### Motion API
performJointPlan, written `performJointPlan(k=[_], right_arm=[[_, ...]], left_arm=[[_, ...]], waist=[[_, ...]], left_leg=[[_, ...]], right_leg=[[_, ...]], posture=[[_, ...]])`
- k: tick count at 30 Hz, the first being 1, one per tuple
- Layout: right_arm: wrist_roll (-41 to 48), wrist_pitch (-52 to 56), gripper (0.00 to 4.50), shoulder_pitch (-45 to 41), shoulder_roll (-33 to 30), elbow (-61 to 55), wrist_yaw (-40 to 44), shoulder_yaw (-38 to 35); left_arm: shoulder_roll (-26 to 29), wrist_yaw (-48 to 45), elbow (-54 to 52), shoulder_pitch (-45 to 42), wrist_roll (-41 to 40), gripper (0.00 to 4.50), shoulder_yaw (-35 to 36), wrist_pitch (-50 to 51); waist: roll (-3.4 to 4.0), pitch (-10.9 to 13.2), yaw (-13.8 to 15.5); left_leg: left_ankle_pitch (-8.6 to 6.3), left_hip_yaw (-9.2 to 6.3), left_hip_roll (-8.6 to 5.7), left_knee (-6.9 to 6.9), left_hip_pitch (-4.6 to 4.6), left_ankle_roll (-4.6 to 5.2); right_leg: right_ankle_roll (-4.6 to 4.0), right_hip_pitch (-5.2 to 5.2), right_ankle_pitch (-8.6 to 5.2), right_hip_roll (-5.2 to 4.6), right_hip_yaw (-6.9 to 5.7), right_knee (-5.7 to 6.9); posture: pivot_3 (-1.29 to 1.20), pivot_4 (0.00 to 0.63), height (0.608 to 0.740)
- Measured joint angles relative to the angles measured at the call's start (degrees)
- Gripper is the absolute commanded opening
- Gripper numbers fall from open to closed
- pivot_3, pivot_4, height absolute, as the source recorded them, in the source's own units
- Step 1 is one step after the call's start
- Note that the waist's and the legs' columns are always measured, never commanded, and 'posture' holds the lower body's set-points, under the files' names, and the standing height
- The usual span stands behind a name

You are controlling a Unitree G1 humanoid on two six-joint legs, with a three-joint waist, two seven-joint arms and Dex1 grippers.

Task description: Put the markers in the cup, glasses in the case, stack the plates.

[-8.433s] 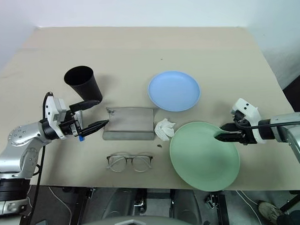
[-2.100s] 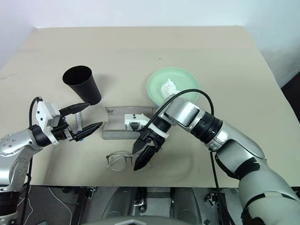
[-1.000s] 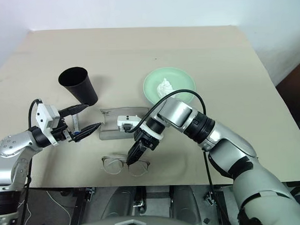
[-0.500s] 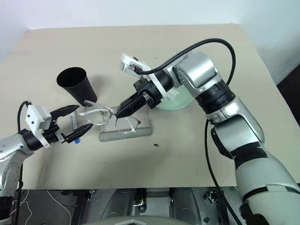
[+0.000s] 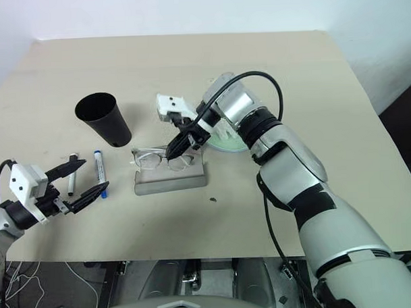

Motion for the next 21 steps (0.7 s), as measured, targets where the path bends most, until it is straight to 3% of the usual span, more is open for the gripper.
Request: performJointPlan(k=[7, 16, 17, 21], right_arm=[[-1.37, -3.02, 0.02, 0.05, 0.34, 1.18, 0.04, 5.54], [-2.49, -4.5, 0.02, 0.5, 0.87, 1.07, 0.14, 7.05], [-2.51, -4.43, 0.53, 0.59, 0.89, 0.86, 0.15, 7.2], [-3.65, -3.63, 1.77, 2.16, 1.02, 0.55, -0.08, 8.61]], left_arm=[[-0.3, 1.91, -3.72, 1.16, -0.13, 4.5, 0.07, 0.89], [-0.28, 2.89, -4.4, -0.65, -0.16, 4.5, -0.09, 2.37], [-0.27, 2.89, -4.4, -1.09, -0.11, 4.5, -0.27, 2.38], [-0.28, 2.89, -4.15, -1.79, 0.02, 4.5, -1.55, 2.56]], waist=[[0.0, 0.0, 0.01], [-0.04, -0.03, 0.1], [-0.03, -0.04, 0.07], [-0.03, -0.03, 0.04]], left_leg=[[0.02, 0.0, 0.01, 0.0, 0.03, -0.02], [0.02, 0.0, 0.01, 0.01, 0.13, -0.04], [0.03, 0.0, 0.01, 0.01, 0.14, -0.04], [0.05, 0.06, 0.01, 0.01, 0.12, -0.08]], right_leg=[[0.0, -0.17, 0.0, 0.0, 0.01, 0.05], [0.0, -0.1, 0.0, 0.01, 0.01, 0.07], [0.0, -0.08, 0.0, 0.01, 0.01, 0.07], [0.0, 0.01, 0.0, 0.0, 0.03, 0.12]], posture=[[0.0, 0.15, 0.681], [0.0, 0.15, 0.681], [0.0, 0.15, 0.681], [0.0, 0.15, 0.681]])
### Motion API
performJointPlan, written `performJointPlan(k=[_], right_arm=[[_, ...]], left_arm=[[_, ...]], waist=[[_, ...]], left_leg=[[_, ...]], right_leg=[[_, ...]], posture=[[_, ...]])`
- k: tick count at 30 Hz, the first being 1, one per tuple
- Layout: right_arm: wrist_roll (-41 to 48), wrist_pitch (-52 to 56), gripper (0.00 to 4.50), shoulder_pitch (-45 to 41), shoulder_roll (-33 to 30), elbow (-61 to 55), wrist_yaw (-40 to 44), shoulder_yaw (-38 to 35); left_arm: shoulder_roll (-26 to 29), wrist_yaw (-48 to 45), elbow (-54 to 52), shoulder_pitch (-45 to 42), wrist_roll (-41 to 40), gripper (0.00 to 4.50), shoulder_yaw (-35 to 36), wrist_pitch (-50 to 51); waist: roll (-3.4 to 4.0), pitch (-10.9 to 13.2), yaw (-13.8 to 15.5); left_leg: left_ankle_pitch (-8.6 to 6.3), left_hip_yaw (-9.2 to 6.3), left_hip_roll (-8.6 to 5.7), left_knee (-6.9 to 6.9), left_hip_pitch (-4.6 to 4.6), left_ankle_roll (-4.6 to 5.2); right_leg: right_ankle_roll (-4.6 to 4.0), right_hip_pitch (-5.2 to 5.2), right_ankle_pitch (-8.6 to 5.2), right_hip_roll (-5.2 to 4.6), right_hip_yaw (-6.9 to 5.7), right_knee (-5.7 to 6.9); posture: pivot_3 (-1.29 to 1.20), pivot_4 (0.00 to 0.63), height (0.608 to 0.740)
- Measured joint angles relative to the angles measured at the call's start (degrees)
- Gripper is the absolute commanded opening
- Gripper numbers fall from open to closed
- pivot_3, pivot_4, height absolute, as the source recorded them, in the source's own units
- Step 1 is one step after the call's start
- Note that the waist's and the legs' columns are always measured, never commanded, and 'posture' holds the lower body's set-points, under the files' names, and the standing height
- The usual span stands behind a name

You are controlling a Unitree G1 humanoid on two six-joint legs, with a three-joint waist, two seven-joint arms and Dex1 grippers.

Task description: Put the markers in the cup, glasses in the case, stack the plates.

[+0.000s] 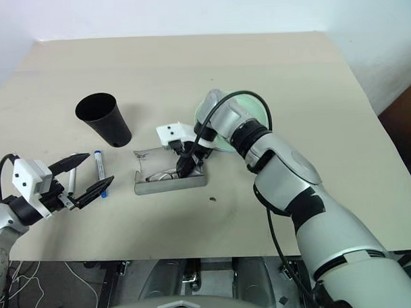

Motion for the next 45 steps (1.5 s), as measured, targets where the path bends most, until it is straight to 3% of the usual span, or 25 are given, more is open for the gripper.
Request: performJointPlan(k=[7, 18, 21, 24, 31, 38, 45], right_arm=[[-1.04, 2.74, 4.09, -0.19, 0.5, 1.21, 0.0, -2.76], [-0.99, 9.46, 4.09, -4.42, 1.09, 3.78, 0.07, -14.05], [0.13, 10.37, 3.51, -4.74, 1.29, 4.01, -2.44, -18.98], [0.58, 12.13, 2.5, -6.5, 2.45, 6.93, -11.06, -24.49], [-0.57, 11.57, 0.03, -5.8, 5.01, 11.06, -23.23, -29.57], [-4.54, 10.19, 0.03, -2.91, 7.31, 12.83, -27.44, -29.38], [-6.82, 12.03, 0.03, 0.44, 4.96, 6.14, -19.32, -26.88]], left_arm=[[0.03, 0.07, 0.0, -1.44, 0.04, 4.5, -0.55, 0.29], [0.09, -1.77, 3.98, -3.47, 0.48, 4.5, -1.91, -0.46], [0.08, -2.52, 5.22, -3.82, 0.81, 4.5, -2.48, -1.56], [0.07, -2.98, 5.96, -4.02, 1.3, 4.5, -2.65, -2.57], [0.07, -4.67, 8.24, -3.97, 1.43, 4.5, -2.64, -4.41], [0.08, -5.65, 10.37, -4.04, 1.43, 4.5, -2.64, -5.83], [0.11, -6.02, 11.64, -4.25, 1.45, 4.5, -2.61, -6.78]], waist=[[-0.01, 0.0, 0.02], [0.0, 0.01, 0.02], [0.0, 0.01, -0.03], [-0.01, 0.0, -0.14], [-0.01, 0.01, -0.21], [-0.01, 0.0, -0.17], [-0.02, 0.0, -0.17]], left_leg=[[0.02, 0.02, 0.01, 0.0, -0.02, -0.03], [0.04, 0.05, 0.02, 0.0, -0.05, -0.07], [0.05, 0.08, 0.02, 0.0, -0.05, -0.07], [0.06, 0.1, 0.03, 0.0, -0.03, -0.1], [0.06, 0.16, 0.03, -0.02, -0.06, -0.1], [0.07, 0.22, 0.03, 0.0, -0.05, -0.07], [0.16, 0.24, 0.04, 0.0, -0.04, 0.1]], right_leg=[[0.0, 0.02, 0.0, 0.0, -0.01, -0.01], [0.0, -0.01, 0.0, 0.0, -0.01, 0.0], [0.0, 0.0, 0.0, -0.01, -0.01, 0.0], [0.0, -0.01, 0.0, -0.01, 0.0, 0.02], [0.0, -0.05, 0.0, -0.03, 0.01, 0.03], [0.0, -0.04, 0.0, -0.03, 0.01, 0.04], [0.01, -0.03, 0.0, -0.01, 0.01, 0.09]], posture=[[0.0, 0.15, 0.681], [0.0, 0.15, 0.681], [0.0, 0.15, 0.681], [0.0, 0.15, 0.681], [0.0, 0.15, 0.681], [0.0, 0.15, 0.681], [0.0, 0.15, 0.681]])
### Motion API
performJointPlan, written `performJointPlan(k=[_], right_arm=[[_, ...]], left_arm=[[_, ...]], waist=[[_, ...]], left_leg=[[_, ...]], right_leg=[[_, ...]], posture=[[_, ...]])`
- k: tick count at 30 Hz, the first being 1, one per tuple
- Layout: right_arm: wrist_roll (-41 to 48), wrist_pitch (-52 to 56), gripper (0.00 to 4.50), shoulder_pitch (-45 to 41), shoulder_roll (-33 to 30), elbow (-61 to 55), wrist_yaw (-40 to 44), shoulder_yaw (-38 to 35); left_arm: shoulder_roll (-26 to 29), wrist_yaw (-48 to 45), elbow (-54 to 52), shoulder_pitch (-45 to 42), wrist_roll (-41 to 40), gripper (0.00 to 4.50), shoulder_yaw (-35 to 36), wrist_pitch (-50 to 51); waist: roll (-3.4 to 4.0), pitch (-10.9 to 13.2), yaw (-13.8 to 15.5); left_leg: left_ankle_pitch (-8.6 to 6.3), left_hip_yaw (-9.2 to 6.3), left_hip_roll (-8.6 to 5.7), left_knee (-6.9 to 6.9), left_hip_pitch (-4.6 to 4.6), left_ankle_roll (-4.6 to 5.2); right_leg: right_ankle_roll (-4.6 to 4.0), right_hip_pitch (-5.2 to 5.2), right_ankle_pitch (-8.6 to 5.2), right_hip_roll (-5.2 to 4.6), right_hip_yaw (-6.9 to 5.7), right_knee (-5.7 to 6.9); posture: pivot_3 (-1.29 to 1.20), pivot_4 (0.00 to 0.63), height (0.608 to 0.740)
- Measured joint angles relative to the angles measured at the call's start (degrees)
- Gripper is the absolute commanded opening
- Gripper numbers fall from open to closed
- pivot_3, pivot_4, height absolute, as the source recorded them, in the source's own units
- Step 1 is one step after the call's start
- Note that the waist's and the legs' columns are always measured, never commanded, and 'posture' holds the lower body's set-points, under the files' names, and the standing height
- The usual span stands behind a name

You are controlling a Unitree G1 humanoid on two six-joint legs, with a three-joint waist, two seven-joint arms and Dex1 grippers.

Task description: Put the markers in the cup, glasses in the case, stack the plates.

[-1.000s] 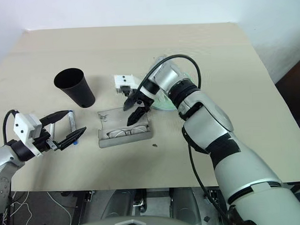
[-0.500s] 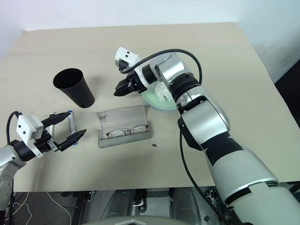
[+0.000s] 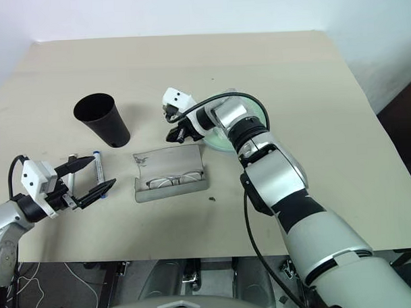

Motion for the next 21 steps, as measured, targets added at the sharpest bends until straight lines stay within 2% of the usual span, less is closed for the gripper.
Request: performJointPlan(k=[8, 17, 21], right_arm=[[0.82, 10.68, 0.03, 11.84, -6.08, -26.53, 6.88, 3.46], [6.21, 21.24, 0.03, 22.5, -12.24, -51.42, 6.65, 4.32], [9.35, 23.46, 0.03, 26.2, -13.3, -57.43, 5.78, 4.32]], left_arm=[[-0.02, 1.93, -0.12, -1.02, 0.45, 4.5, -0.06, 0.09], [0.08, 4.72, -2.98, -0.95, -0.32, 4.5, 1.01, 2.09], [0.1, 5.58, -3.56, -0.53, -1.05, 4.5, 2.99, 2.83]], waist=[[-0.03, -0.02, 0.15], [-0.05, -0.03, 0.33], [-0.06, -0.03, 0.35]], left_leg=[[0.0, 0.0, 0.0, 0.02, 0.02, 0.01], [-0.08, -0.01, 0.01, 0.03, 0.05, -0.13], [-0.09, -0.01, 0.01, 0.04, 0.09, -0.12]], right_leg=[[0.01, 0.03, 0.01, -0.04, 0.0, 0.01], [0.01, 0.05, 0.01, -0.07, 0.01, 0.0], [0.01, 0.09, 0.01, -0.07, 0.01, 0.0]], posture=[[0.0, 0.15, 0.681], [0.0, 0.15, 0.681], [0.0, 0.15, 0.681]])
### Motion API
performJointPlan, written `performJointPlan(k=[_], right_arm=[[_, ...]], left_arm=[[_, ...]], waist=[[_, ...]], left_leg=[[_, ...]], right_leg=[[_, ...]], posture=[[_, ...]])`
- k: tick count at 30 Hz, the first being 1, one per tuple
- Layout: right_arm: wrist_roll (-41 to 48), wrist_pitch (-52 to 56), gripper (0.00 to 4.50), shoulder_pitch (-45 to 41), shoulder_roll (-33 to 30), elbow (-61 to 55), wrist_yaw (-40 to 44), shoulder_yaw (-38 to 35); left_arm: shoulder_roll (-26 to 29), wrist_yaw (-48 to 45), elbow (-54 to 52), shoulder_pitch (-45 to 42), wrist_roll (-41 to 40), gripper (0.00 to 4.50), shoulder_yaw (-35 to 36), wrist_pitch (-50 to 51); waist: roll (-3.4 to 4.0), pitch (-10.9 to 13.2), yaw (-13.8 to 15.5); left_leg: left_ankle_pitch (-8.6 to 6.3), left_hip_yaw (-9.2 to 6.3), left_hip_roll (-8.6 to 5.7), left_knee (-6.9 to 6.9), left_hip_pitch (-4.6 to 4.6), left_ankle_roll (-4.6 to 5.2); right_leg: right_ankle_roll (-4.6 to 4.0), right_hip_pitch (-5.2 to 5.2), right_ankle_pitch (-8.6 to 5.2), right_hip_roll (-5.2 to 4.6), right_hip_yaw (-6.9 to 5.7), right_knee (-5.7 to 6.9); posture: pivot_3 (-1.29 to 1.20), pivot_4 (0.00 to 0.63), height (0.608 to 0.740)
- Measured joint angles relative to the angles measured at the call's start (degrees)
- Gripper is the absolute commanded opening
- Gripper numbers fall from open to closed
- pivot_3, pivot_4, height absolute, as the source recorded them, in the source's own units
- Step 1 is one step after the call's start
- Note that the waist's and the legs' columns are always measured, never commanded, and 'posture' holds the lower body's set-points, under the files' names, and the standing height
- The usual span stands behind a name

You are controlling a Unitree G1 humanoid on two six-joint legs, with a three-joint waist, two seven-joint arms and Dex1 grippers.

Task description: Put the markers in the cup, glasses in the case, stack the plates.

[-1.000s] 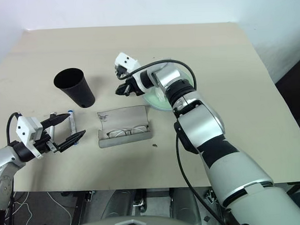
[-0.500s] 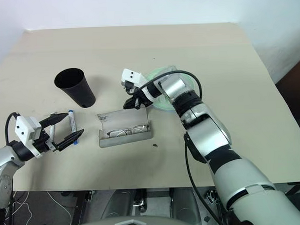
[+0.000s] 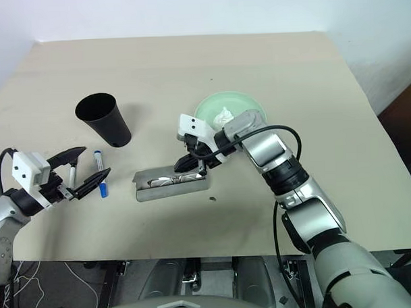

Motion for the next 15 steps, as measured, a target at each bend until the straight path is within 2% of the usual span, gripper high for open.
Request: performJointPlan(k=[10, 15], right_arm=[[1.54, -1.44, 0.03, 2.36, -0.16, -0.92, -4.09, 4.82], [1.78, -3.75, 0.03, 2.26, -0.18, 0.7, -4.61, 5.41]], left_arm=[[-0.01, 2.4, -2.05, 2.14, -1.56, 4.5, 3.31, 2.18], [-0.18, 5.4, -5.06, 3.62, -2.2, 4.5, 5.36, 4.69]], waist=[[-0.06, -0.03, -0.04], [-0.08, -0.05, -0.02]], left_leg=[[-0.09, 0.0, 0.03, 0.0, 0.15, 0.31], [-0.13, 0.0, 0.09, -0.07, 0.85, 0.35]], right_leg=[[-0.06, 0.12, 0.02, 0.0, -0.01, 0.0], [-0.19, 0.5, -0.06, 0.01, 0.0, -0.09]], posture=[[0.0, 0.15, 0.681], [0.0, 0.15, 0.681]])
